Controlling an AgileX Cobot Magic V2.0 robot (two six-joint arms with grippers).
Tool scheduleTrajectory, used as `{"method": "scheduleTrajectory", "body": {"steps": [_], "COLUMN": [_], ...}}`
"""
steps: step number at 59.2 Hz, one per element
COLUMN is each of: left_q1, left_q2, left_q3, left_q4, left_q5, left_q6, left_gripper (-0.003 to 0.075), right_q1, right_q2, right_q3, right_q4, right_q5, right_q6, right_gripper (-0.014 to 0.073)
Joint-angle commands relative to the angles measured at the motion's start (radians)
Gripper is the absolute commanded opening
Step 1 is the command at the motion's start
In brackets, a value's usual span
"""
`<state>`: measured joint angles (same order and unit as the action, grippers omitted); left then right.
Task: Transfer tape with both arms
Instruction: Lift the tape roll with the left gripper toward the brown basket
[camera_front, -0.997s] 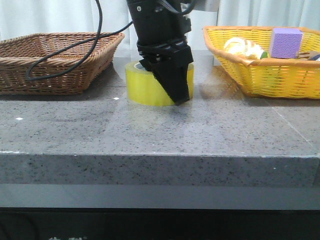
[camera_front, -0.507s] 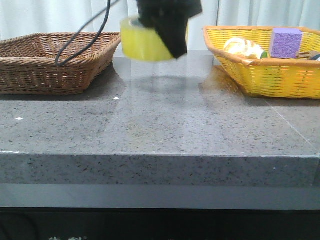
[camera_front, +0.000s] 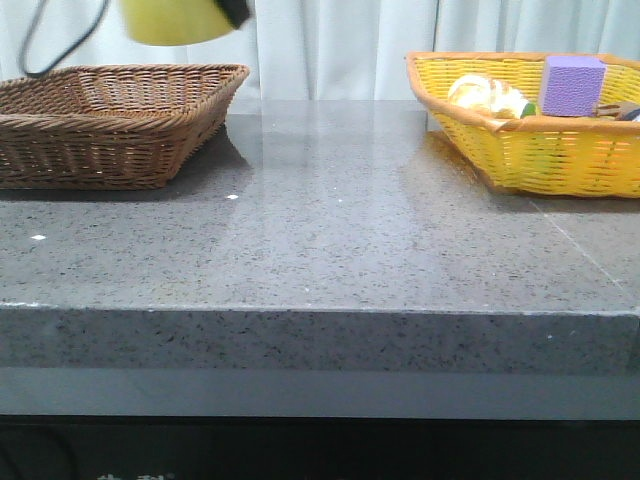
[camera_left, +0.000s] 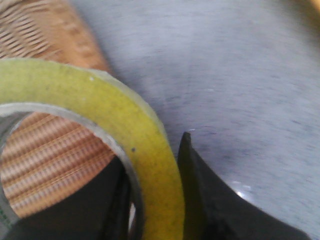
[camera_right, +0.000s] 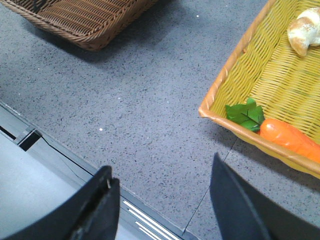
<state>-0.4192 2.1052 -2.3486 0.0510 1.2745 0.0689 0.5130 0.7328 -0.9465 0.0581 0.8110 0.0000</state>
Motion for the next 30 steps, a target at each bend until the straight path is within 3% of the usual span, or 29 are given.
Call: {"method": "scheduleTrajectory", "body": {"steps": [1, 30], "left_q1": [0.043, 0.099], "left_q2": [-0.06, -0.041], "left_q3": [-0.023, 0.174], "left_q4": [0.01, 0.039], "left_q5": [0.011, 0.011], "left_q6": [-0.033, -0.033], "left_gripper": [0.0126, 0.0145], "right_q1": [-0.003, -0.003], "right_q2": [-0.002, -0.002], "right_q3": [-0.022, -0.022], "right_q4": [-0.005, -0.005], "right_q5": [-0.062, -0.062], "right_q6": [0.0, 0.0], "right_gripper": [0.0433, 0.0433]}}
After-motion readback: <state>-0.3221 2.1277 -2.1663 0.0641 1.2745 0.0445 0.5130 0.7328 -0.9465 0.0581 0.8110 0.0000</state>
